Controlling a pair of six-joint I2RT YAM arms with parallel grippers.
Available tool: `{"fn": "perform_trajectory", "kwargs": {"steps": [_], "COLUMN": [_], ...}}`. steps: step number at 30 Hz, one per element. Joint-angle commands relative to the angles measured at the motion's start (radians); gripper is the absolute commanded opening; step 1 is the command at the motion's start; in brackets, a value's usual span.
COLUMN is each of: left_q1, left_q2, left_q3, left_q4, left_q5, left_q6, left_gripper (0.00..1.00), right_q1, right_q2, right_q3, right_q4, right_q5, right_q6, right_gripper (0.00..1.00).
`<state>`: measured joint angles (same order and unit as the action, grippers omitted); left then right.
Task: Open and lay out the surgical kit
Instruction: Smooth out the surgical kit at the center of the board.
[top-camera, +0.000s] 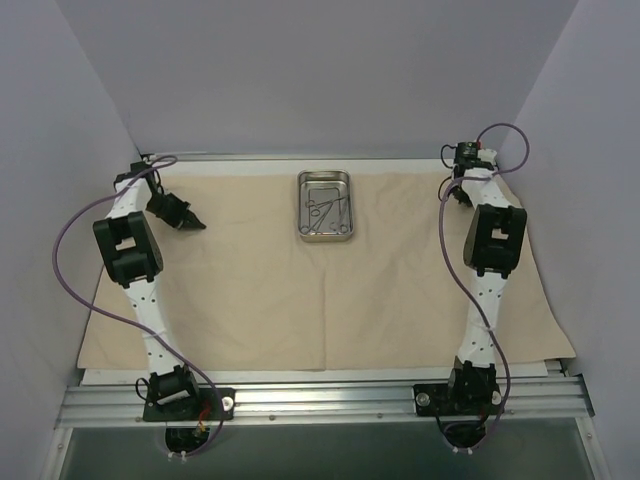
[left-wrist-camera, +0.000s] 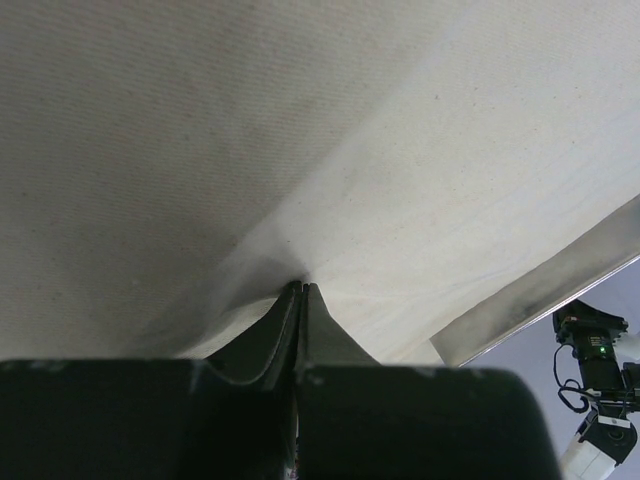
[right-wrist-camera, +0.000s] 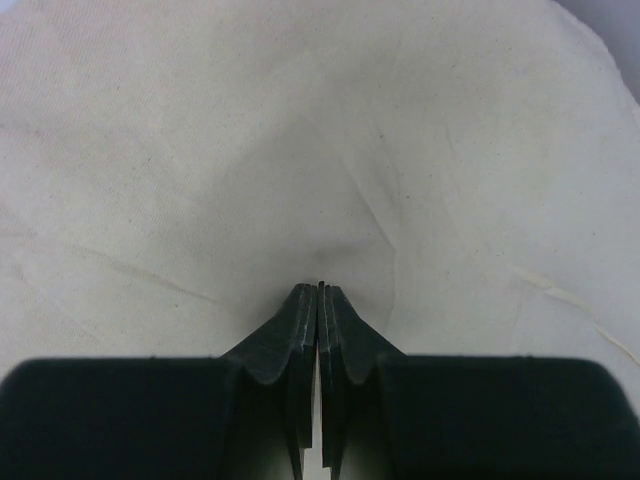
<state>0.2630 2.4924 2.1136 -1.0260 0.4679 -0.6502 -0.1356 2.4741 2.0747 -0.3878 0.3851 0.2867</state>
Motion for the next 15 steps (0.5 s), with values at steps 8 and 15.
{"fn": "perform_trajectory", "kwargs": {"steps": [8, 15], "left_q1": [0.013, 0.013], "left_q2": [0.045, 0.053], "left_q3": [-0.04, -0.034], "left_q4": [-0.052, -0.059], "left_q5": [-0.143, -0.138], "left_q6": [0.035, 0.038], "left_gripper": [0.03, 0.03], "right_q1": [0.163, -0.03], "right_q2": [-0.142, -0.043], "right_q3": [-0.393, -0.256], "right_q4": [0.05, -0.022], "right_q5": [-0.334, -0.233], "right_q6": [0.137, 0.085], "right_gripper": [0.0, 0.0]}}
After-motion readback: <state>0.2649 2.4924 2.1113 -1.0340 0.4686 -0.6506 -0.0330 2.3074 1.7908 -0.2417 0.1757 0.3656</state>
